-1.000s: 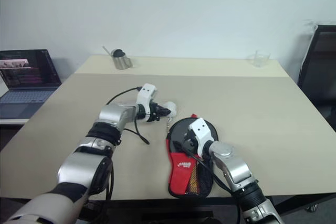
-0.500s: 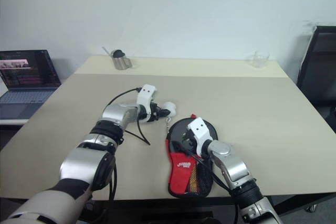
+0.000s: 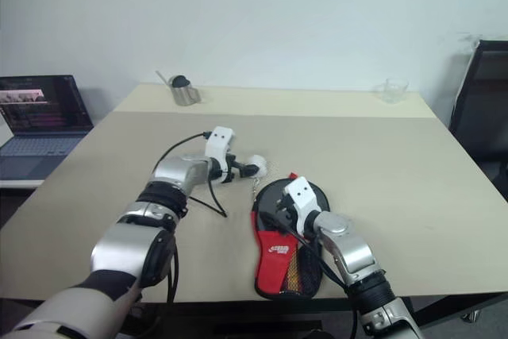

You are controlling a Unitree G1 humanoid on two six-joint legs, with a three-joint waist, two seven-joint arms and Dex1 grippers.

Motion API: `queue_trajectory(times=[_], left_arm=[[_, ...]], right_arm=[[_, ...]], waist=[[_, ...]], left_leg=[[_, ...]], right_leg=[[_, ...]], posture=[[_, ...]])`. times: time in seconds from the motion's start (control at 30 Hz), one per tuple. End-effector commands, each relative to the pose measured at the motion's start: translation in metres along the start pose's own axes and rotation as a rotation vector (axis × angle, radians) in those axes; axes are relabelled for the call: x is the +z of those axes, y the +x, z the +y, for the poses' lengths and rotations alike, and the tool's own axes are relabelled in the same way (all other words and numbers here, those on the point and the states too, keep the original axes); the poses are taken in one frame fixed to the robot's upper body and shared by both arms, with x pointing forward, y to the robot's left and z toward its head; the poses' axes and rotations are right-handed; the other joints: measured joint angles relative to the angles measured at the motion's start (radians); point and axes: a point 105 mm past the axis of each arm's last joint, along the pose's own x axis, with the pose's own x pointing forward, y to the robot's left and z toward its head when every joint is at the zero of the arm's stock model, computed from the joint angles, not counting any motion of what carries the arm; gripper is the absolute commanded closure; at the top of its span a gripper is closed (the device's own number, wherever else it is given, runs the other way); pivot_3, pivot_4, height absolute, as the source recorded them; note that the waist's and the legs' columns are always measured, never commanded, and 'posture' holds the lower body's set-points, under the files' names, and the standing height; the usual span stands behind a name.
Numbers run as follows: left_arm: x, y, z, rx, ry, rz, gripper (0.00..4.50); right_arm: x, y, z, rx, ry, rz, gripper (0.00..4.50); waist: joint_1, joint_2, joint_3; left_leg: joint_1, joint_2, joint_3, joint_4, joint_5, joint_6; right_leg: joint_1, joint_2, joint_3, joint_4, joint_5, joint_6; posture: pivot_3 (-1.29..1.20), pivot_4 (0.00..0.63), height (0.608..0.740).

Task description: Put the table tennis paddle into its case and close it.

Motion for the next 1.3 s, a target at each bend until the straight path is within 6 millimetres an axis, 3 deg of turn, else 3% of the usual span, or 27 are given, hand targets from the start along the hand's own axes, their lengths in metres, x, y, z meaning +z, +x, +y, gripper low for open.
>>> queue_trajectory(times=[0.03, 0.17, 0.4, 0.43, 0.5, 0.63, 0.8, 0.87, 1.3], left_arm=[[0.011, 0.003, -0.003, 0.018, -0.016, -0.039, 0.06], [0.001, 0.010, -0.003, 0.064, -0.019, -0.022, 0.06], [0.004, 0.020, -0.022, 0.035, -0.003, -0.050, 0.06], [0.005, 0.022, -0.026, 0.027, -0.007, -0.053, 0.21], [0.003, 0.024, -0.030, 0.023, 0.004, -0.050, 0.67], [0.004, 0.026, -0.032, 0.042, 0.031, -0.055, 2.07], [0.018, 0.026, -0.035, 0.058, 0.079, -0.099, 3.86], [0.021, 0.027, -0.039, 0.059, 0.143, -0.097, 4.37], [0.056, 0.033, -0.086, 0.016, 0.417, -0.160, 4.42]], right_arm=[[-0.022, -0.002, 0.003, 0.010, 0.045, 0.072, 0.00], [-0.024, -0.003, 0.004, 0.010, 0.055, 0.075, 0.00], [-0.027, -0.006, 0.005, 0.016, 0.051, 0.088, 0.00], [-0.027, -0.007, 0.005, 0.016, 0.053, 0.090, 0.00], [-0.028, -0.007, 0.006, 0.016, 0.052, 0.092, 0.00], [-0.029, -0.008, 0.006, 0.014, 0.052, 0.094, 0.00], [-0.031, -0.009, 0.006, 0.006, 0.059, 0.099, 0.00], [-0.031, -0.009, 0.006, 0.006, 0.059, 0.100, 0.00], [-0.031, -0.009, 0.007, -0.001, 0.067, 0.101, 0.00]], waist=[[-0.001, 0.000, 0.000], [0.000, -0.001, -0.001], [0.001, -0.001, -0.002], [0.001, -0.001, -0.002], [0.002, -0.002, -0.002], [0.001, -0.002, -0.002], [0.001, -0.002, -0.002], [0.001, -0.002, -0.002], [0.002, -0.002, -0.002]], left_leg=[[0.000, 0.000, 0.000, 0.000, 0.000, 0.000], [0.000, 0.000, 0.000, 0.000, 0.000, 0.000], [0.012, 0.000, 0.000, -0.001, 0.000, 0.000], [0.012, 0.000, 0.000, -0.001, 0.000, 0.000], [0.012, 0.000, 0.000, -0.001, 0.000, 0.000], [0.012, 0.000, 0.000, -0.002, 0.000, 0.000], [0.012, 0.000, 0.000, -0.002, 0.000, 0.000], [0.012, 0.000, 0.000, -0.002, 0.000, 0.000], [0.011, 0.000, 0.000, -0.004, 0.000, -0.001]], right_leg=[[0.000, 0.000, 0.000, 0.000, 0.000, 0.000], [0.000, 0.000, 0.000, 0.000, 0.000, 0.000], [0.013, -0.002, -0.001, -0.003, 0.000, 0.000], [0.013, -0.002, -0.001, -0.003, 0.000, 0.000], [0.014, -0.002, -0.001, -0.003, 0.000, 0.000], [0.014, -0.003, -0.001, -0.004, 0.000, 0.000], [0.013, -0.003, -0.001, -0.004, 0.000, 0.000], [0.013, -0.003, -0.001, -0.004, 0.000, 0.000], [0.013, -0.003, -0.001, -0.007, 0.000, 0.000]], posture=[[0.00, 0.150, 0.740], [0.00, 0.150, 0.740], [0.00, 0.150, 0.740], [0.00, 0.150, 0.740], [0.00, 0.150, 0.740], [0.00, 0.150, 0.740], [0.00, 0.150, 0.740], [0.00, 0.150, 0.740], [0.00, 0.150, 0.740]])
